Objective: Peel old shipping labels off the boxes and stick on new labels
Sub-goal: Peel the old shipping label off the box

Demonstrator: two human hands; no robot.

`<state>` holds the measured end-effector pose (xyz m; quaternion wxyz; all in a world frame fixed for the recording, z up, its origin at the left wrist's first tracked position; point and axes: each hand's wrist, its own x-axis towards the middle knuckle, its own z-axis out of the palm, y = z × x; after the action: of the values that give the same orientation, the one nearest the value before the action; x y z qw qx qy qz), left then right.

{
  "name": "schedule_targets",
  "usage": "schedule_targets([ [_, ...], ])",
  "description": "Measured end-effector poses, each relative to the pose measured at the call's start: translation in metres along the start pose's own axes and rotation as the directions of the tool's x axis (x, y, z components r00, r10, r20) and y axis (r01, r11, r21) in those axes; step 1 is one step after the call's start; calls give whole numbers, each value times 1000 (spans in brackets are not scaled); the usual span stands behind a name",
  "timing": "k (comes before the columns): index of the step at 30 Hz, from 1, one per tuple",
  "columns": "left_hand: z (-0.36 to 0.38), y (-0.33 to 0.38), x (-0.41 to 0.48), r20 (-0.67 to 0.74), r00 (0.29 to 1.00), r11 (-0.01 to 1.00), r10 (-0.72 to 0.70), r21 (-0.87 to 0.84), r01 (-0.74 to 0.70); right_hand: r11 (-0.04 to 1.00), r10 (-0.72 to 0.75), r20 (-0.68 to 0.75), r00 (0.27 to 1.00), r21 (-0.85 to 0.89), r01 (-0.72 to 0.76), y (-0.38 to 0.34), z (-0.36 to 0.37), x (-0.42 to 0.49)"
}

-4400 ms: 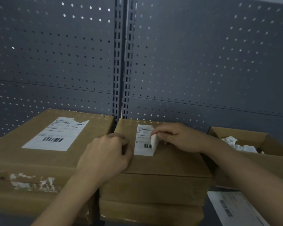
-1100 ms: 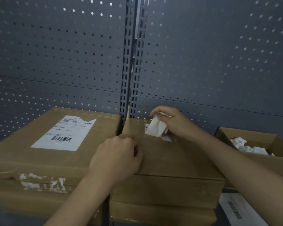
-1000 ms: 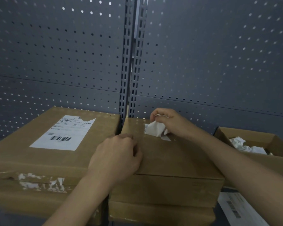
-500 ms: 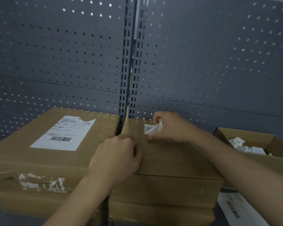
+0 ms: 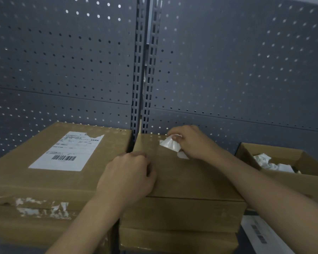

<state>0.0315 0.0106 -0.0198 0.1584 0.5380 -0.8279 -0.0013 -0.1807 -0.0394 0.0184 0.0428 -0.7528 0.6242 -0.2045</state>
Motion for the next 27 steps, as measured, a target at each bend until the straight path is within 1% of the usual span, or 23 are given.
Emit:
schedule_targets([
  [3, 0, 0, 0, 3, 1000, 1000, -1, 8, 1, 995, 58, -48, 997, 84, -54, 4, 0, 2],
  [10, -1, 1, -1, 11, 1000, 1000, -3, -3, 3, 974, 163, -184, 969, 188, -127, 4, 7, 1],
  [11, -1, 1, -1, 10, 1000, 1000, -5, -2, 5, 970, 160, -172, 972, 211, -122, 3, 6, 1],
  [13, -2, 2, -2, 9, 1000, 1000, -5, 1, 5, 963, 134, -92, 987, 247, -108, -2, 2, 1],
  [16, -3, 3, -3, 15, 1000, 1000, -6, -3, 6, 971, 96, 54, 994, 217, -105, -12, -6, 1],
  [18, -3, 2, -3, 9, 1000, 1000, -6, -4, 6, 970, 108, 118, 987, 206, -131, -16, -10, 1],
  [21, -3, 2, -3, 9, 1000, 1000, -3, -3, 3, 974, 100, 126, 987, 189, -123, -15, -9, 1],
  [23, -3, 1, -3, 8, 1000, 1000, -1, -13, 1, 988, 62, 165, 984, 132, -85, -15, -8, 2],
  [25, -3, 1, -3, 3, 1000, 1000, 5, -16, -5, 996, 59, 212, 976, 53, -72, -16, -6, 6],
  [27, -4, 1, -3, 1, 1000, 1000, 4, -20, -4, 998, 66, 220, 973, -8, -66, -15, -2, 11],
])
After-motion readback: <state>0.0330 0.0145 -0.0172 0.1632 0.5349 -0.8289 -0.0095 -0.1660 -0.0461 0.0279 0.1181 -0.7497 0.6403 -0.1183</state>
